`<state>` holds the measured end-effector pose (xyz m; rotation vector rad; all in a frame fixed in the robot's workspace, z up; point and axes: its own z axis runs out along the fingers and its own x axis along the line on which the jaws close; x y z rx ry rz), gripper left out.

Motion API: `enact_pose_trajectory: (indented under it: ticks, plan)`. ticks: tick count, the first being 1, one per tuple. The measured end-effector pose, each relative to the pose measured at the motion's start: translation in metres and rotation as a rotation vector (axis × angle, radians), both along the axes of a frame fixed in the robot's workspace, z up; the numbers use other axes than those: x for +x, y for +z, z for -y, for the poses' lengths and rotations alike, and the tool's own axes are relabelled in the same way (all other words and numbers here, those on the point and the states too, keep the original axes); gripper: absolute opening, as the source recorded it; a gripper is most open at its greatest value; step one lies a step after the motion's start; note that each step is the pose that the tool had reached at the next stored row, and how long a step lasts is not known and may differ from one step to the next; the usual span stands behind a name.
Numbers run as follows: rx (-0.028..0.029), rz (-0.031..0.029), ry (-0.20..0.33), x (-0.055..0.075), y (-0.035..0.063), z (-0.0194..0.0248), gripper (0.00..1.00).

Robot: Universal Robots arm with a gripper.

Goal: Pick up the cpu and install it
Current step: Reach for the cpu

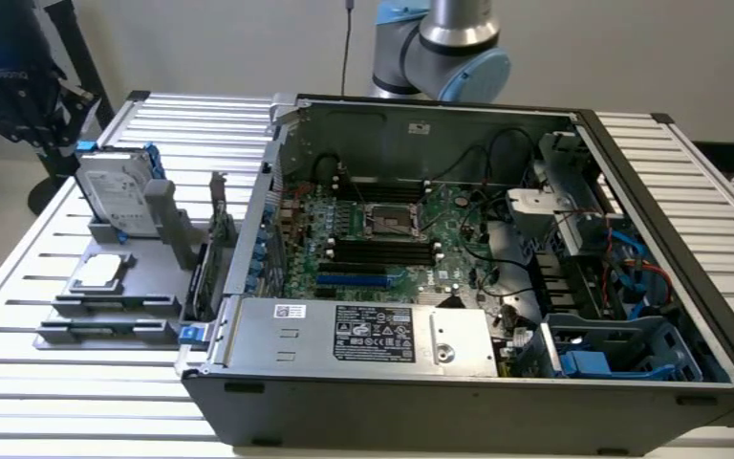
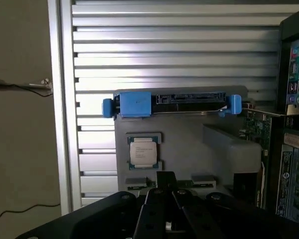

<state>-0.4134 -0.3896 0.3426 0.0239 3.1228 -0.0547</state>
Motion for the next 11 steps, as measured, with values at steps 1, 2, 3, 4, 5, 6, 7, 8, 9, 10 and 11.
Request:
enact_pose_trajectory:
  ticks: [1, 2, 3, 4, 5, 6, 7, 8, 9, 10, 11]
  plan:
    - [0.0001, 0.0, 0.002, -0.0023, -0.001, -0.0002, 0.11]
    - [0.0002, 0.0, 0.005, -0.0044, -0.0019, -0.0003, 0.11]
    - [0.0008, 0.0001, 0.008, -0.0062, -0.0027, -0.0003, 0.11]
    - [0.0014, 0.0, 0.011, -0.0076, -0.0032, -0.0004, 0.11]
    - [0.0022, 0.0, 0.013, -0.0089, -0.0036, -0.0004, 0.11]
    - [0.0037, -0.0003, 0.016, -0.01, -0.0038, -0.0004, 0.11]
    - [0.0049, -0.0015, 0.018, -0.0105, -0.0039, -0.0004, 0.11]
    - [0.0049, -0.002, 0.02, -0.0105, -0.0039, -0.0004, 0.11]
    - [0.0048, -0.0021, 0.021, -0.0105, -0.0039, -0.0004, 0.11]
    - [0.0048, -0.0021, 0.022, -0.0105, -0.0039, -0.0004, 0.11]
    - [0.0048, -0.0021, 0.023, -0.0106, -0.0038, -0.0005, 0.11]
